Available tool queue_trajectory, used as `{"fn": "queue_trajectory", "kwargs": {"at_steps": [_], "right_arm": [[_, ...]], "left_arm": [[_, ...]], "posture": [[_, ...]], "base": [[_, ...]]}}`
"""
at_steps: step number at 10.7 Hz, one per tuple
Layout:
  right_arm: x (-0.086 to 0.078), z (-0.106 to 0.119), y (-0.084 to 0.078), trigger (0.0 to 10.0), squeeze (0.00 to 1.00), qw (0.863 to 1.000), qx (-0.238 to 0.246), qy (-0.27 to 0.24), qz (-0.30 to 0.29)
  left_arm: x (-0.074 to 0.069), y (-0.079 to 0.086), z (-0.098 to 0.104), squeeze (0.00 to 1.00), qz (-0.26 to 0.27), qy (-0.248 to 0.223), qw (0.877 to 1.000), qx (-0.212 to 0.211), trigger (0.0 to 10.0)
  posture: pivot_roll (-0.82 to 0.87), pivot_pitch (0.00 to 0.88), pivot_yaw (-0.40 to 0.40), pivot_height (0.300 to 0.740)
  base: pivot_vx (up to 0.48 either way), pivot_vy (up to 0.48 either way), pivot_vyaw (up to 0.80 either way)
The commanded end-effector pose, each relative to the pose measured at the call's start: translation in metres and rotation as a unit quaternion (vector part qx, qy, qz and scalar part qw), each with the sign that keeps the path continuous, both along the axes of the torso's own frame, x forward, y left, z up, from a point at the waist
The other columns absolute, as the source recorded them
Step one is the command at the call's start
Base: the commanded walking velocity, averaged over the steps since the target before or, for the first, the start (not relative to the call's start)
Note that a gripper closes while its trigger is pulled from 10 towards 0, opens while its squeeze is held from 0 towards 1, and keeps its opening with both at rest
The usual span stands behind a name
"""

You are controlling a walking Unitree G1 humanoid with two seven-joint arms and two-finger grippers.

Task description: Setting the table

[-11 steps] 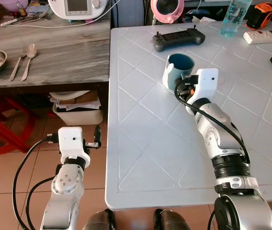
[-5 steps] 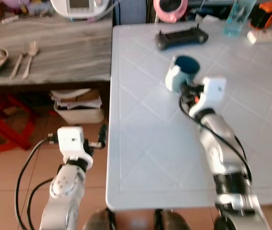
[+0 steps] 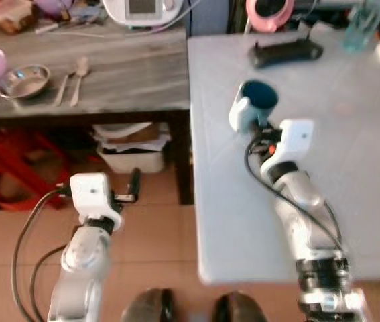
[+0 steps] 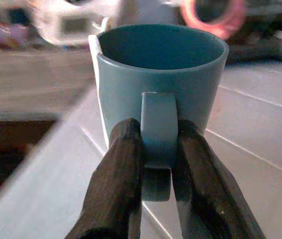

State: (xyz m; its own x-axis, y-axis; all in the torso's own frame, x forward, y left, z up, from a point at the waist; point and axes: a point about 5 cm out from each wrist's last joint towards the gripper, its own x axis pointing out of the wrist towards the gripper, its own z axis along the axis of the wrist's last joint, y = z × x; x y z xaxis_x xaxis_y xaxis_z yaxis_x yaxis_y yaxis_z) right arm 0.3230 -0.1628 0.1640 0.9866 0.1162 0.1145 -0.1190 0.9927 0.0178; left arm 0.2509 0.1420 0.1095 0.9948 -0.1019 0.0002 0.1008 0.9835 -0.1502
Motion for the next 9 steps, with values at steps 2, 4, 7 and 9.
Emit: {"fn": "queue_trajectory", "kwargs": {"at_steps": [2, 4, 7, 9], "right_arm": [[-0.001, 0.007, 0.006, 10.0, 0.0, 1.0, 0.003, -0.015, 0.01], [-0.003, 0.008, 0.01, 10.0, 0.0, 1.0, 0.0, -0.023, 0.009], [0.004, 0.007, 0.013, 10.0, 0.0, 0.996, -0.08, -0.025, -0.022], [0.004, 0.01, 0.017, 10.0, 0.0, 0.995, -0.081, -0.049, -0.009]], "left_arm": [[-0.002, 0.011, -0.005, 0.0, 0.012, 0.009, 1.0, 0.007, 10.0], [0.0, 0.013, -0.005, 0.0, 0.021, 0.006, 1.0, 0.007, 10.0], [0.01, 0.014, 0.002, 0.0, 0.026, -0.008, 1.0, 0.012, 10.0], [0.01, 0.017, 0.0, 0.0, 0.035, -0.005, 0.999, 0.019, 10.0]], "posture": [[-0.03, 0.144, 0.042, 0.74], [-0.03, 0.151, 0.041, 0.74], [-0.03, 0.149, 0.041, 0.74], [-0.03, 0.146, 0.04, 0.74]], "base": [[0.0, 0.48, 0.0], [0.0, 0.48, 0.0], [0.0, 0.48, 0.0], [0.0, 0.461, 0.0]]}}
